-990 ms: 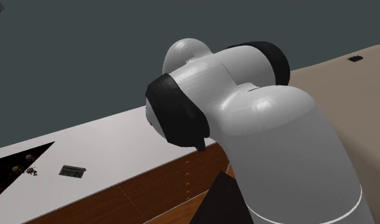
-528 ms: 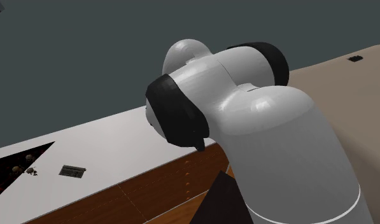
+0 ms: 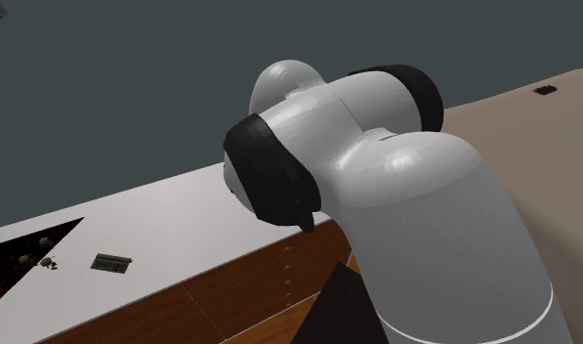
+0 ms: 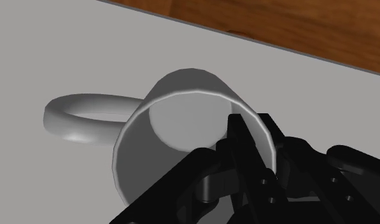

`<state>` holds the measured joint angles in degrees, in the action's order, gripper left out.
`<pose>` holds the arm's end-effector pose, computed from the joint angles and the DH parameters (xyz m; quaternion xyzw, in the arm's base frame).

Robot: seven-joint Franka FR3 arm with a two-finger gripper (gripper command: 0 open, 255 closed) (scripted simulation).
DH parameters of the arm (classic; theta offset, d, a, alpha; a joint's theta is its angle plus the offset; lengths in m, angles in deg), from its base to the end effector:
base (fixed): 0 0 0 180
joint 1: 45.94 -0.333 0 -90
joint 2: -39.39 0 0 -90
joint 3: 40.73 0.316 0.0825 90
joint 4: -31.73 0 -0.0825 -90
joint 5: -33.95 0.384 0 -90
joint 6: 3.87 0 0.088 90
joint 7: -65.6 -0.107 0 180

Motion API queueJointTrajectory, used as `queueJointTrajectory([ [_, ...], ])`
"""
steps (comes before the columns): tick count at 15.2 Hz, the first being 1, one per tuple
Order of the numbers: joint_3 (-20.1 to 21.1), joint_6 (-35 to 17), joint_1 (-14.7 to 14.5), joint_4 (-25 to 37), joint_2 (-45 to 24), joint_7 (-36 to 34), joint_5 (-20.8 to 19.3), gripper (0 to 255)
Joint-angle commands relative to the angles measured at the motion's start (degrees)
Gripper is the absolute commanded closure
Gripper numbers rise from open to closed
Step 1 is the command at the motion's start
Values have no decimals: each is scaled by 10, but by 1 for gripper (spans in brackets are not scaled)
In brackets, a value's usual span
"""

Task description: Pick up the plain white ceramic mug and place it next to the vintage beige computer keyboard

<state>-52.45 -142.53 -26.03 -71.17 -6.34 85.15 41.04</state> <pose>0.5350 -0.3248 0.0980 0.9878 -0.1298 -0.0855 0.0013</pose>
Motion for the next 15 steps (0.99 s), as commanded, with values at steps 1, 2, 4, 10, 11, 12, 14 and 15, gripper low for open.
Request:
queueJointTrajectory([
  [1,0,0,0,0,0,0,0,255],
  [2,0,0,0,0,0,0,0,255],
  [4,-2,8,-2,-5,13,0,-2,255],
  [10,-9,34,-7,-18,52,-2,-9,255],
  [11,-10,39,-8,-20,59,-3,-10,255],
  [12,-12,43,-9,-22,65,-3,-11,255],
  [14,-14,53,-11,-25,77,-4,-13,255],
  [15,-15,57,-12,-26,84,-4,-15,255],
])
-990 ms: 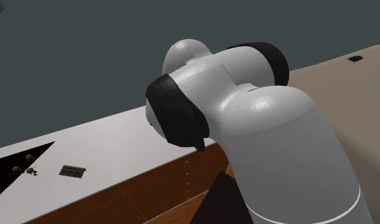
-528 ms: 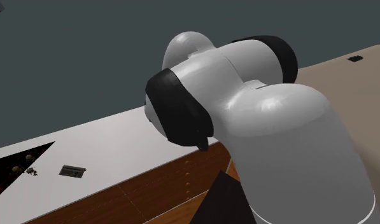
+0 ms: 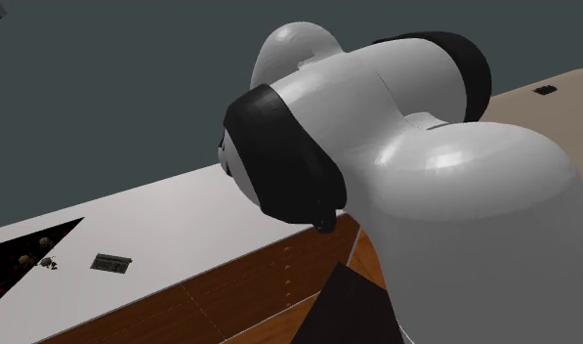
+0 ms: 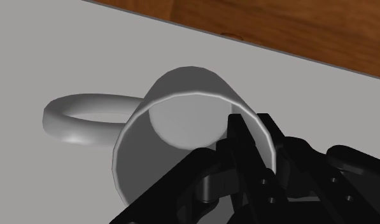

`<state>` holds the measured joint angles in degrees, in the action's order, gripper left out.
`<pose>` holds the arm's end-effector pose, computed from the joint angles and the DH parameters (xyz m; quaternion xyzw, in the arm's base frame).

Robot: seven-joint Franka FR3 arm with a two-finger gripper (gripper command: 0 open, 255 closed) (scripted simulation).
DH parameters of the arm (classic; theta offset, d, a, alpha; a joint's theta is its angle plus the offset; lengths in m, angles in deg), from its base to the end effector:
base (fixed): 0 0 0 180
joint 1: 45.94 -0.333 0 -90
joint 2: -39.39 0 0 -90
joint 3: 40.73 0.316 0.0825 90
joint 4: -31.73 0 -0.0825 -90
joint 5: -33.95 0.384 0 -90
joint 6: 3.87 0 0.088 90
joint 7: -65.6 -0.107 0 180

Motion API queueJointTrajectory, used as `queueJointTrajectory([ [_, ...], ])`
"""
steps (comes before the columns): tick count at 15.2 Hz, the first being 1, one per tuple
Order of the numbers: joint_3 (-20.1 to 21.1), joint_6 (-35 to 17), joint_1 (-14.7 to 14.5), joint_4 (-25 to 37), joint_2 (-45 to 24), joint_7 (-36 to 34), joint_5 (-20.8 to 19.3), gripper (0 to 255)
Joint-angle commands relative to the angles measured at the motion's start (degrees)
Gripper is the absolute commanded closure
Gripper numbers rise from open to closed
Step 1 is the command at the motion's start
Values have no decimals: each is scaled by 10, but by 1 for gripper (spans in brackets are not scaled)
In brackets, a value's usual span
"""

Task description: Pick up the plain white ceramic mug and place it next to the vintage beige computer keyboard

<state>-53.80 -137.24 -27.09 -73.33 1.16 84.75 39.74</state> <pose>0.5360 -0.3253 0.1606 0.9879 -0.1299 -0.0852 0.0013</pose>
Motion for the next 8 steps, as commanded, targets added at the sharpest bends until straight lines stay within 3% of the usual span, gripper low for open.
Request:
queueJointTrajectory([
  [1,-3,9,-2,-5,15,-1,-3,255],
  [8,-10,45,-8,-9,55,-4,-12,255],
])
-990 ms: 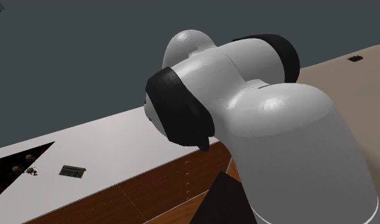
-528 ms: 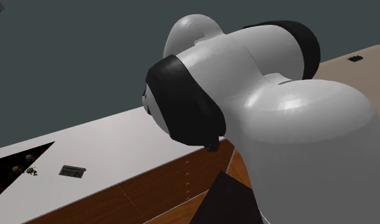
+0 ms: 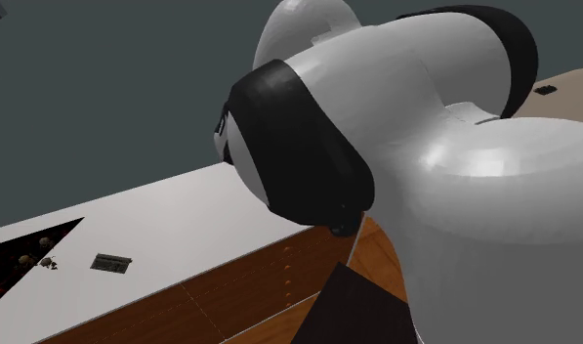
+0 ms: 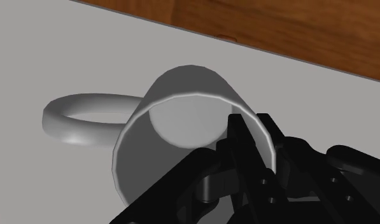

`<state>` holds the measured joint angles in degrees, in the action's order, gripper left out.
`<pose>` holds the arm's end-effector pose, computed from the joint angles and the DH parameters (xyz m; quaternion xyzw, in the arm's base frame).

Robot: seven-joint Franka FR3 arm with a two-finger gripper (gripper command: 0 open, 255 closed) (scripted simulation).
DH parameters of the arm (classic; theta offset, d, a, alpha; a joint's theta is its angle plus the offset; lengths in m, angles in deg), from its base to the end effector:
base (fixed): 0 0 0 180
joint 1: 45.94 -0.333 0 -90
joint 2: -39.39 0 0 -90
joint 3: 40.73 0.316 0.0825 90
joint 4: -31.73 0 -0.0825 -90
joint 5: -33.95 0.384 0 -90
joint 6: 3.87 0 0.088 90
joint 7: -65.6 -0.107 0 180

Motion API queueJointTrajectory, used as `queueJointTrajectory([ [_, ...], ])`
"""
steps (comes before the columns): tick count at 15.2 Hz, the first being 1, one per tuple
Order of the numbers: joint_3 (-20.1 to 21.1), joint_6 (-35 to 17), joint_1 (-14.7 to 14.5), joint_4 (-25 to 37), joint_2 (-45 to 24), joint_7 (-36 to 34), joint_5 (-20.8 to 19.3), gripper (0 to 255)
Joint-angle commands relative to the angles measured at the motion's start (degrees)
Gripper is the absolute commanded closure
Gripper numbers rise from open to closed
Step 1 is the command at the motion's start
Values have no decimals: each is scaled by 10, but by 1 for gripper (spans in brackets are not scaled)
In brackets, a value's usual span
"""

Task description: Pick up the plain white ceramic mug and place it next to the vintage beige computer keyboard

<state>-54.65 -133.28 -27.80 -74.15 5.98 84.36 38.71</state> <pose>0.5356 -0.3246 0.2030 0.9879 -0.1299 -0.0853 0.0013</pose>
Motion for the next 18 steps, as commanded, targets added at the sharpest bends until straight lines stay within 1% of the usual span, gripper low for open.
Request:
queueJointTrajectory([
  [1,-2,11,-1,-1,12,0,-3,255],
  [13,-12,74,-8,7,69,-6,-17,255],
  [18,7,80,-51,10,70,-65,-16,255],
])
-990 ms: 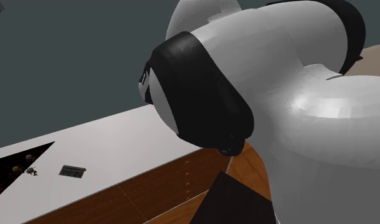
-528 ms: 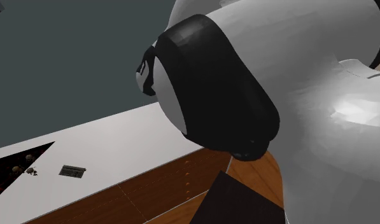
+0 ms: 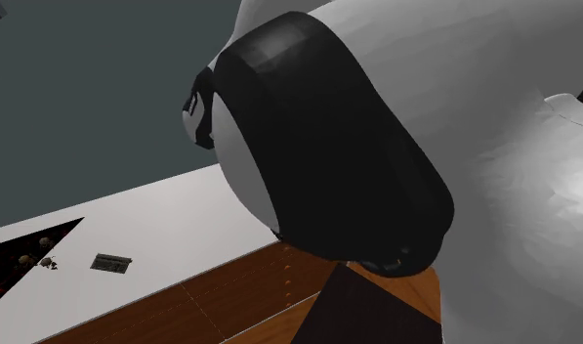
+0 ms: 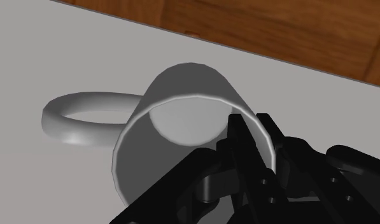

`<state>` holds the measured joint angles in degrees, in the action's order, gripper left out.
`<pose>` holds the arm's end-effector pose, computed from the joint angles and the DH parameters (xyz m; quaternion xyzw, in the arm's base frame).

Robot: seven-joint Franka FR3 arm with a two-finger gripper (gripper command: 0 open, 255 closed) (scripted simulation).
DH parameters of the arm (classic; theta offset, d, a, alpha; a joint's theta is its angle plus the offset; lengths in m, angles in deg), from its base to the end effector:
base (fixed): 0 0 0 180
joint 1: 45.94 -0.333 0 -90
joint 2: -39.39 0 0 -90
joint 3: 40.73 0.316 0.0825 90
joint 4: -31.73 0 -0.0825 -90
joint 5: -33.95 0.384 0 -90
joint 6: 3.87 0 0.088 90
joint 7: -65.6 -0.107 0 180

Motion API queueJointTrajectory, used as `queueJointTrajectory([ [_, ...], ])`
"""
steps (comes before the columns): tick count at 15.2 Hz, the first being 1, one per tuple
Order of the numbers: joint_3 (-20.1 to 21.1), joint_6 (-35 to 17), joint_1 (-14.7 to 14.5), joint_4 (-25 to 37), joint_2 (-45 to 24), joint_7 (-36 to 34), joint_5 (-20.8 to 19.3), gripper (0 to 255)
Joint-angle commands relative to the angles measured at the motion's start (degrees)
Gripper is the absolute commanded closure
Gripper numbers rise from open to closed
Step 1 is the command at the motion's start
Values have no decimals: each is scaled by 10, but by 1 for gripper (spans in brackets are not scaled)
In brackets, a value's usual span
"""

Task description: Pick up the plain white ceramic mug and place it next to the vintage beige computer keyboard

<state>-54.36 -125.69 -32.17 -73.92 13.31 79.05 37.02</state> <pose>0.5585 -0.2773 0.2731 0.9879 -0.1293 -0.0853 0.0014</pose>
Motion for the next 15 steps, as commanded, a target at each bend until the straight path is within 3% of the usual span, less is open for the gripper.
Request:
queueJointTrajectory([
  [1,8,6,-16,10,-5,-23,2,255],
  [15,59,56,-122,122,-68,-178,13,255],
])
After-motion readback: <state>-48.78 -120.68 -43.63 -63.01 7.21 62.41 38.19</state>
